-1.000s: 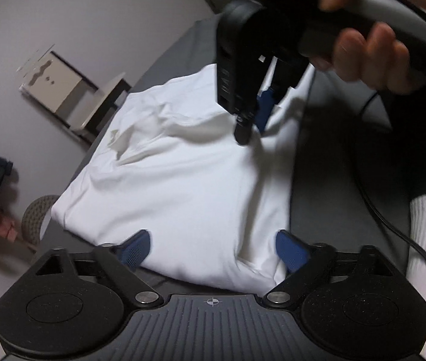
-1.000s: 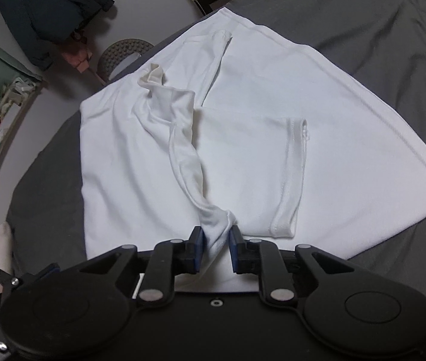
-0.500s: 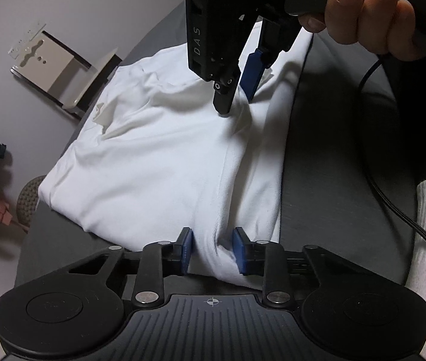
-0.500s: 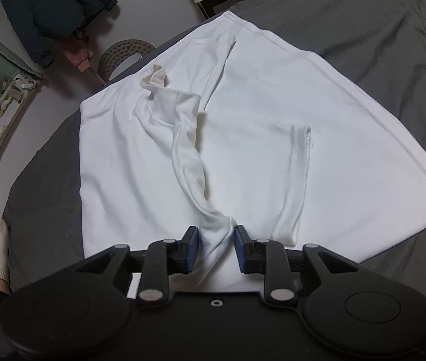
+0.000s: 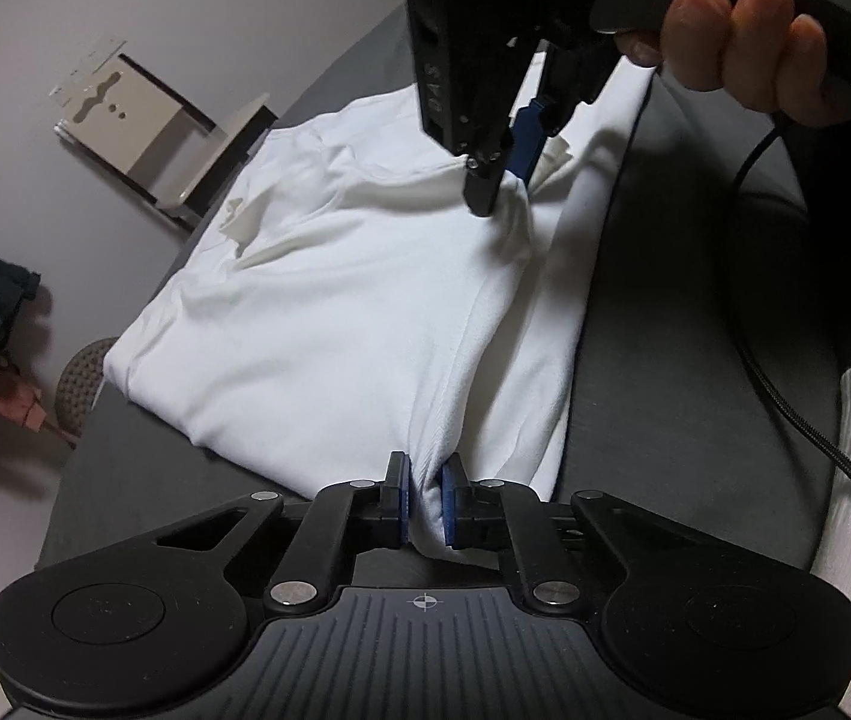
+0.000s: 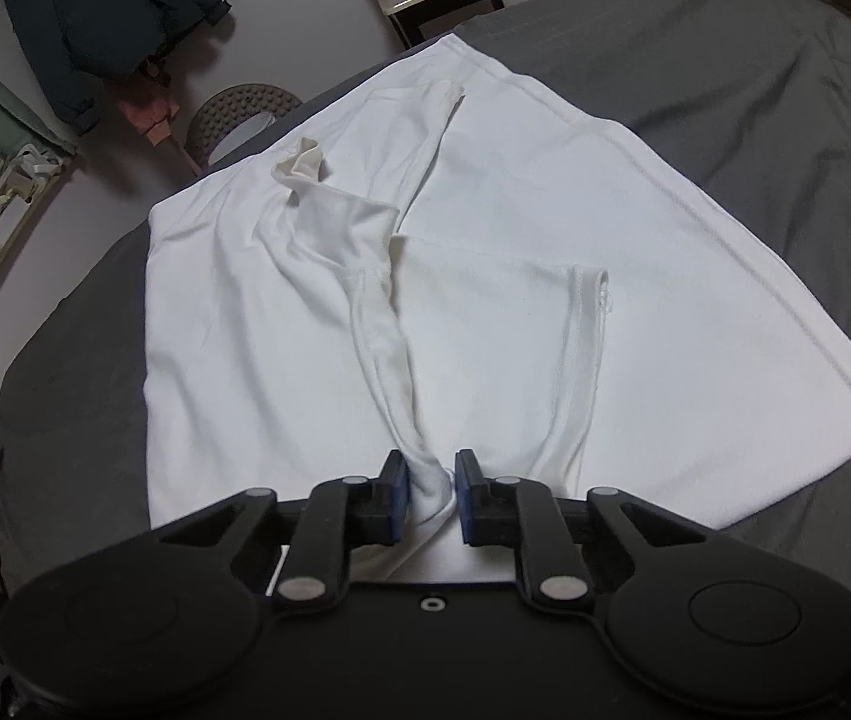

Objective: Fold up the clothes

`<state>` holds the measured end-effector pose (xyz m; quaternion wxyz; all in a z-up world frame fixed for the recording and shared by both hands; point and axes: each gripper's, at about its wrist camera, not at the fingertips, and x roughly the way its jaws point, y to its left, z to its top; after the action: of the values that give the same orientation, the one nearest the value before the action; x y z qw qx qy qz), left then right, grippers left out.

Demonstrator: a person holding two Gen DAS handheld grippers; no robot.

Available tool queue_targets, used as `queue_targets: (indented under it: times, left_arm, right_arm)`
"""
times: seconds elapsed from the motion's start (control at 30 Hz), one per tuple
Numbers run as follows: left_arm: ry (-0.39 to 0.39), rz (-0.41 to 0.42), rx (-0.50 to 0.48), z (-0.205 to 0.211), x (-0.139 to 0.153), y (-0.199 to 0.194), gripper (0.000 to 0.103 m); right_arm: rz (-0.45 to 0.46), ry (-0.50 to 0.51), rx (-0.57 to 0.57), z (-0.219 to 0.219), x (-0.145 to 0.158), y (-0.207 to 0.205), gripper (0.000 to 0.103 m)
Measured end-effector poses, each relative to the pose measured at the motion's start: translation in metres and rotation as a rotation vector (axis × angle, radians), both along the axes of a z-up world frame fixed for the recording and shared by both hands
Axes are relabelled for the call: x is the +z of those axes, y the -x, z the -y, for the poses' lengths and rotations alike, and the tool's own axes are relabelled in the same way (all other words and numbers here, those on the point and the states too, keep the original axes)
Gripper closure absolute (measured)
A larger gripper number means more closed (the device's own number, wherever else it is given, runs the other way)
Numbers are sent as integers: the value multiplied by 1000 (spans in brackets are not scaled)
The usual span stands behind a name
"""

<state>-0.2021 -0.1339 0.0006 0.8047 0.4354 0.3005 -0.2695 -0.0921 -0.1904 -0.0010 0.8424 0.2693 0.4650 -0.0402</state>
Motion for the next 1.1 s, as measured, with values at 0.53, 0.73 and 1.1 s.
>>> queue_targets:
  times: [0.53,0.73,1.1]
  left_arm:
    - [-26,17,28,-5,-17,2,95]
    - [46,-8,54,-12,-13,-2,95]
    - [86,-24,61,-17,-16,-3,95]
  right_arm:
    - [92,189,121,-13,41,-28,64]
    - [187,348,188,-22,69,-50,63]
    - [117,247,292,24,26,-231,63]
